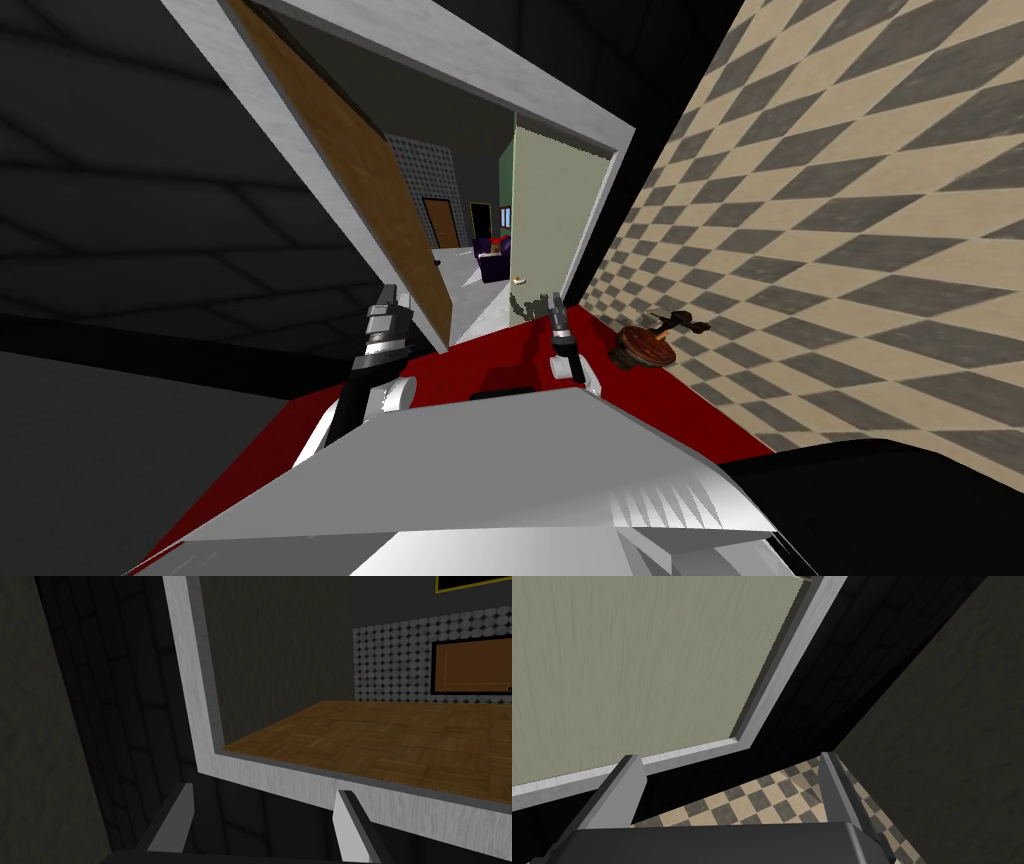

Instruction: Push the door open

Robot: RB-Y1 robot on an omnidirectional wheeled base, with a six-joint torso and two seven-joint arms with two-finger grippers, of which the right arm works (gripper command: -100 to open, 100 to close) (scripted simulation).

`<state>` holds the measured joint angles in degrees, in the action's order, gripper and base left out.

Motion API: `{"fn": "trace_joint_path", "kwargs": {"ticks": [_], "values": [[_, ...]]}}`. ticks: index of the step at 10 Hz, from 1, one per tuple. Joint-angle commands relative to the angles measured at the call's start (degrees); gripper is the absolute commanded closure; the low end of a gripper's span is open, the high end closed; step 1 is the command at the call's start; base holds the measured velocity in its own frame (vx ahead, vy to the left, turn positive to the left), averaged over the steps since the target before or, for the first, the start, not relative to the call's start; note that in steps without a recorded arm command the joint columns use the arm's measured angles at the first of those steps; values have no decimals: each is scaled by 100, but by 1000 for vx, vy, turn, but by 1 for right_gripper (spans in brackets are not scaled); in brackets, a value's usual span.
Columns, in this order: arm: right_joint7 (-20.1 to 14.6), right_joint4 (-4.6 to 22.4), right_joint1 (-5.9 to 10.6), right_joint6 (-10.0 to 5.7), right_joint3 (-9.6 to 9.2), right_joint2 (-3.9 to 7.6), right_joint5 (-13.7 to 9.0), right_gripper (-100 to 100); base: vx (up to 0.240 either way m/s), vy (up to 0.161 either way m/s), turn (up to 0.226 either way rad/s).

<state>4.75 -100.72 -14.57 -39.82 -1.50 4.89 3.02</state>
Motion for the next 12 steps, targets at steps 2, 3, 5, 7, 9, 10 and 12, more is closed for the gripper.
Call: {"fn": "trace_joint_path", "kwargs": {"ticks": [2, 3, 5, 7, 9, 10, 12], "values": [[-16, 370, 131, -21, -42, 25, -31, -100, 86, -44, 27], [-21, 520, 186, -34, -58, 33, -42, -100, 112, -57, 21], [-31, 826, 298, -60, -89, 39, -66, -100, 99, -48, 30], [-37, 982, 354, -73, -105, 41, -77, -100, 55, -26, 11], [-47, 1291, 466, -100, -137, 45, -101, -100, 83, -53, 29], [-52, 1446, 523, -113, -153, 47, -113, -100, 77, -60, 33], [-62, 1755, 635, -140, -185, 39, -136, -100, 85, -46, 25]]}}
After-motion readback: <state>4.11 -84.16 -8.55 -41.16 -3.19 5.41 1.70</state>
